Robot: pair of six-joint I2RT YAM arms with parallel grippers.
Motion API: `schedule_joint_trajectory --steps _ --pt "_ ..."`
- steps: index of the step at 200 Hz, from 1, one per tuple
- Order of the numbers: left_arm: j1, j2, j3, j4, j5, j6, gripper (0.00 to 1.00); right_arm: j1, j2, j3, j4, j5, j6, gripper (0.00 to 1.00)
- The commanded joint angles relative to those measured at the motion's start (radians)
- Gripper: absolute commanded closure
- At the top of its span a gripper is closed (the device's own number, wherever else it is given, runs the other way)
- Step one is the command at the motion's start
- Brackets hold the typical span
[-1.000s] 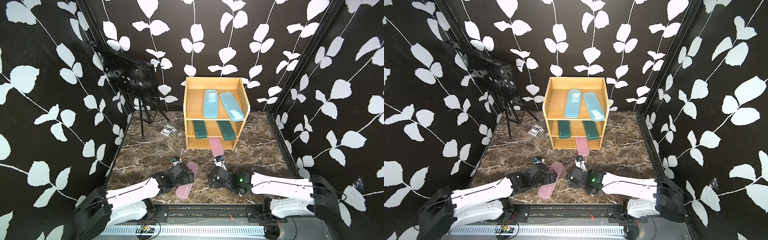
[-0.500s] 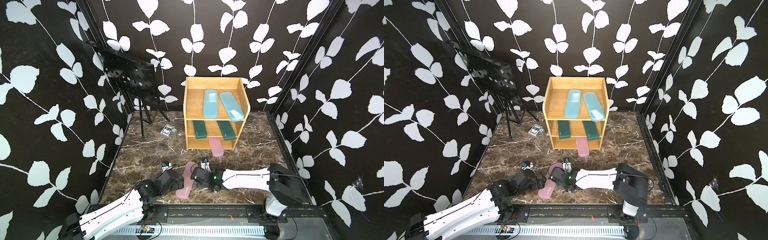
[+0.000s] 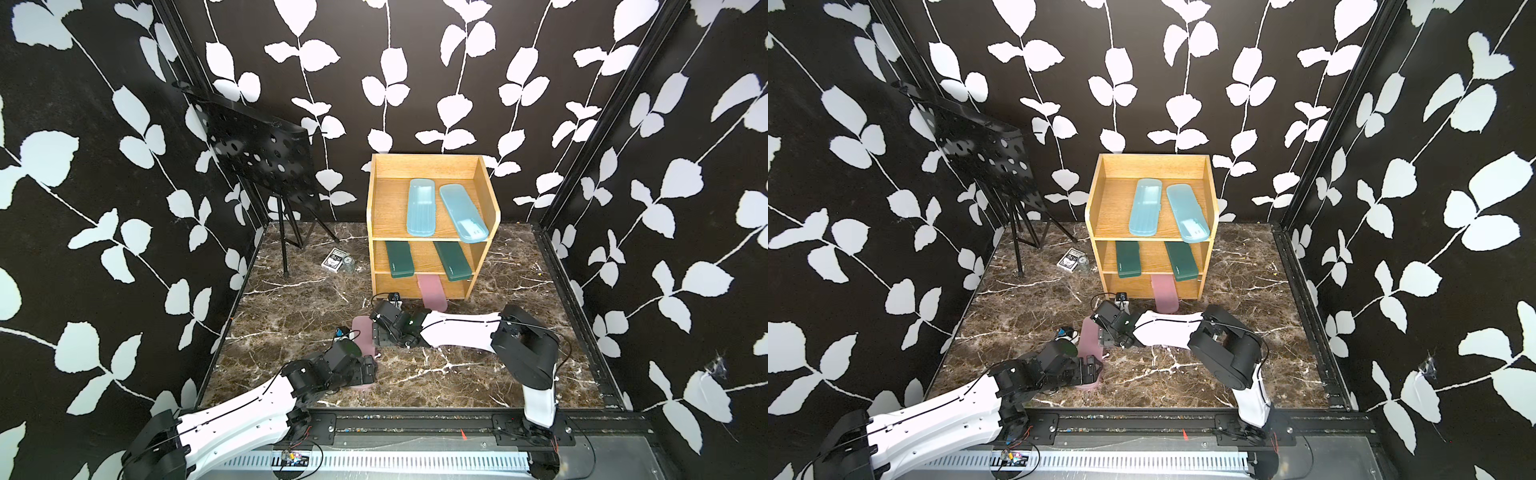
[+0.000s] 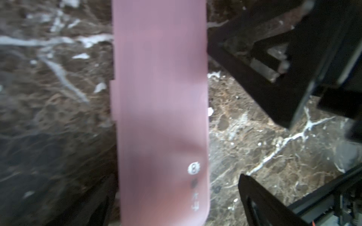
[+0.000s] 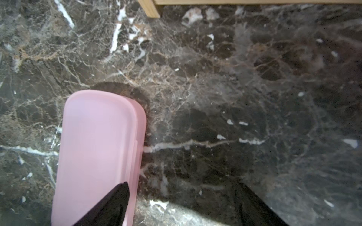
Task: Place the pencil cases on the shelf according to color
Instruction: Pick up the pencil case from the center of the board.
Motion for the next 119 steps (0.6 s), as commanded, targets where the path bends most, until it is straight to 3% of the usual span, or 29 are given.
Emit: schedule_joint_trajectory --steps 1,31,68,98,119 --pt "0.001 0.030 0.019 0.066 0.039 0.009 0.01 -0.010 -0.077 -0.015 -0.036 0.031 -0.041 0.10" --pt "-0.002 0.072 0.050 0.127 0.053 0.025 0.01 -0.007 -0.250 -0.122 -0.129 0.106 -0.034 0.01" --pt "-0.008 0.180 0.126 0.161 0.054 0.079 0.01 0.026 -0.417 -0.259 -0.168 0.129 -0.014 0.01" --pt "-0.006 0.125 0.206 -0.037 -0.128 0.108 0.01 0.120 -0.435 -0.253 -0.258 0.274 0.034 0.01" --pt "-0.003 0.013 0.241 -0.172 -0.248 0.153 0.01 0.166 -0.413 -0.221 -0.245 0.263 0.004 0.01"
